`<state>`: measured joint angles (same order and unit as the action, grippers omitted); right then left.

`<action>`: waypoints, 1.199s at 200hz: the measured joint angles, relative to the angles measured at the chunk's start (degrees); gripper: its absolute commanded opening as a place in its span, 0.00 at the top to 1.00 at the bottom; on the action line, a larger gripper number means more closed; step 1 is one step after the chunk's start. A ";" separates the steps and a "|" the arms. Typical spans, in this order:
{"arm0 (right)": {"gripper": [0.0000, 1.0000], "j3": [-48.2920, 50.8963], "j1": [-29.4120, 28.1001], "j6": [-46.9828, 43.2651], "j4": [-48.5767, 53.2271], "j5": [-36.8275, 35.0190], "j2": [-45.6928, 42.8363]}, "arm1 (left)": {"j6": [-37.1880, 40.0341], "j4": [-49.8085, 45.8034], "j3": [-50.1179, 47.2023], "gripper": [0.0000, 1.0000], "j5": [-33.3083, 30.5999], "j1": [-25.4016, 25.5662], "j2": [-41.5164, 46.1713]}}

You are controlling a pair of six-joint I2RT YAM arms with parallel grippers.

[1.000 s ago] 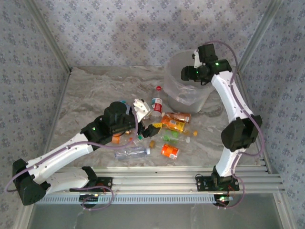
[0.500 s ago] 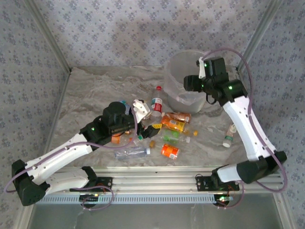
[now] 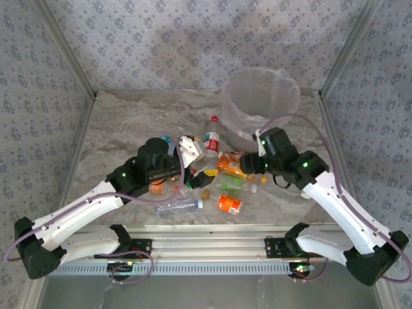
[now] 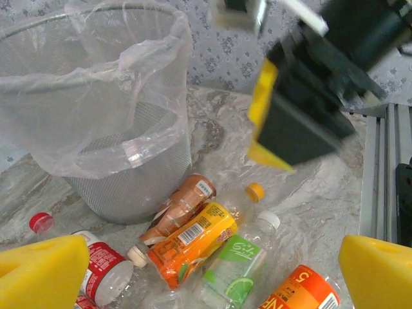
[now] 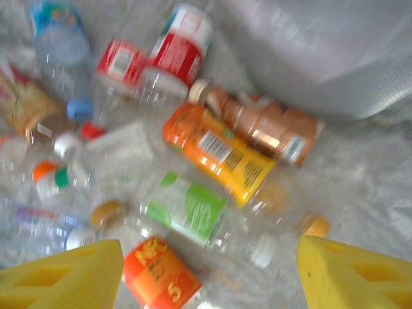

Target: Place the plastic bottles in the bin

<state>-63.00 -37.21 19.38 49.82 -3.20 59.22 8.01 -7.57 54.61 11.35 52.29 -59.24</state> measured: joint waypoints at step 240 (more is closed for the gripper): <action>0.19 10.01 -16.31 -6.36 -7.13 6.88 17.46 | 6.64 -21.20 4.70 0.00 3.87 1.84 2.93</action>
<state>-52.99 -53.52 13.02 42.70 3.68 76.69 14.66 -28.77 59.31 15.22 54.13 -56.31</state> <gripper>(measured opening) 0.811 0.995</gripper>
